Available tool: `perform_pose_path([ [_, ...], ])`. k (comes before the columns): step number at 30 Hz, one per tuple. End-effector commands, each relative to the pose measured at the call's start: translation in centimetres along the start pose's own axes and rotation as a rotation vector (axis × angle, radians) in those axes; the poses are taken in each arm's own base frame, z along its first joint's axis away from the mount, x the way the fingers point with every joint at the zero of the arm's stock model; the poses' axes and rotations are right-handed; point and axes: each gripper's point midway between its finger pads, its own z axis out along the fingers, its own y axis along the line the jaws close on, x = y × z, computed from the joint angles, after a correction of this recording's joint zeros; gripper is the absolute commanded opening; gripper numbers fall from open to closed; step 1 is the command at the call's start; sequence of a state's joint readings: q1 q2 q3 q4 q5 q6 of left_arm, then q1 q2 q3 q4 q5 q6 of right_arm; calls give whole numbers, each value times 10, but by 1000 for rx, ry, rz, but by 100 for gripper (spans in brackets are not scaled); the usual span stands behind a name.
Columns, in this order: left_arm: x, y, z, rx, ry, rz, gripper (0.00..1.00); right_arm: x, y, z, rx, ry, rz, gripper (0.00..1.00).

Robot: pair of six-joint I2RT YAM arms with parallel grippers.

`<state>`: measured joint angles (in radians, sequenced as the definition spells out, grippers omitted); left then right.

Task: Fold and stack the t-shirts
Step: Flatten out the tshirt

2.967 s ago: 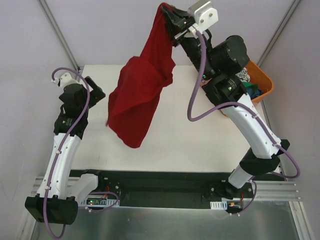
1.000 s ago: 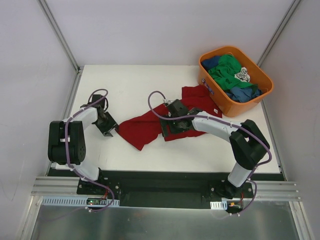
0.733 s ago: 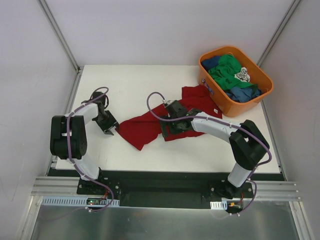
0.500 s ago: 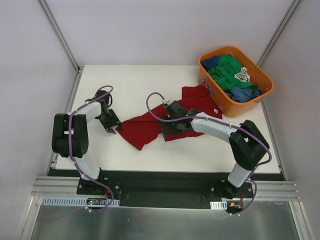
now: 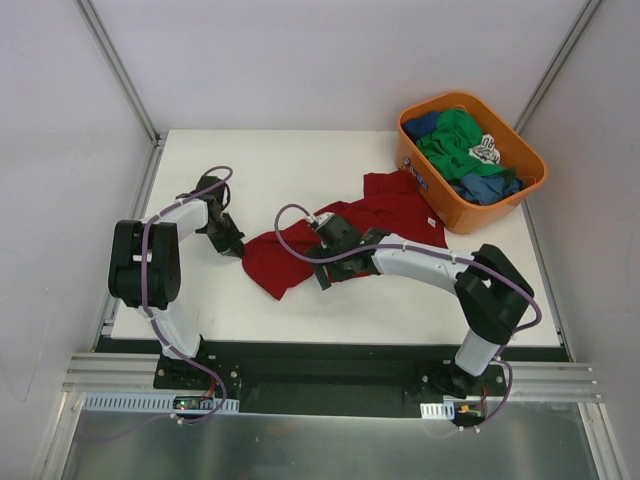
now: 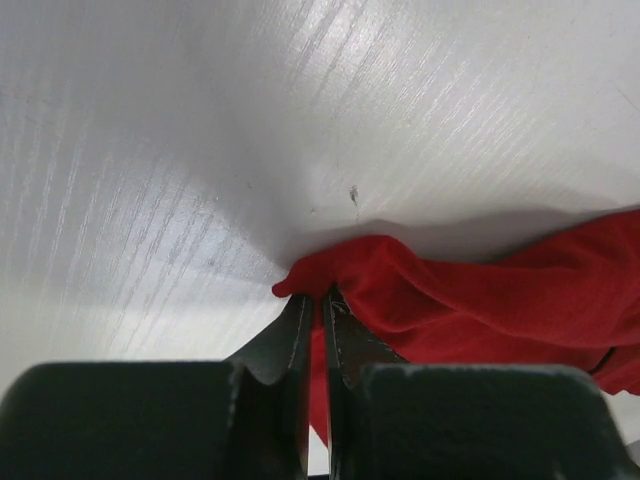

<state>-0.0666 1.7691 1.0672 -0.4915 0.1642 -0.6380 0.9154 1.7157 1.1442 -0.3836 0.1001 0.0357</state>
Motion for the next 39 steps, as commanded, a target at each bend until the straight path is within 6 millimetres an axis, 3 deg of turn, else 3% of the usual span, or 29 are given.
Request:
perform_pose_path([
  [1,-17,5,4,-35,-108,36,0,-1,0,8,50,24,-19,78],
  [4,-18,3,-3,-21,-127,55,0,-3,-5,18,96,23,4,73],
  [9,-15,-1,-11,5,-137,69,0,7,-14,34,157,49,51,55],
  [11,-15,-2,-14,12,-143,75,0,10,-18,36,180,50,67,44],
  [19,-18,-12,-30,51,-185,103,0,-2,-33,34,223,1,110,29],
  [24,-19,-18,-39,77,-203,92,0,-9,-36,30,206,-14,101,4],
  [27,-21,-21,-46,93,-219,92,0,-22,-43,9,228,-86,77,1],
  [31,-26,-33,-61,140,-250,98,0,-52,-63,-40,286,-260,74,1],
  [39,-47,-63,-127,258,-423,111,0,-102,-129,-144,541,-518,76,1],
])
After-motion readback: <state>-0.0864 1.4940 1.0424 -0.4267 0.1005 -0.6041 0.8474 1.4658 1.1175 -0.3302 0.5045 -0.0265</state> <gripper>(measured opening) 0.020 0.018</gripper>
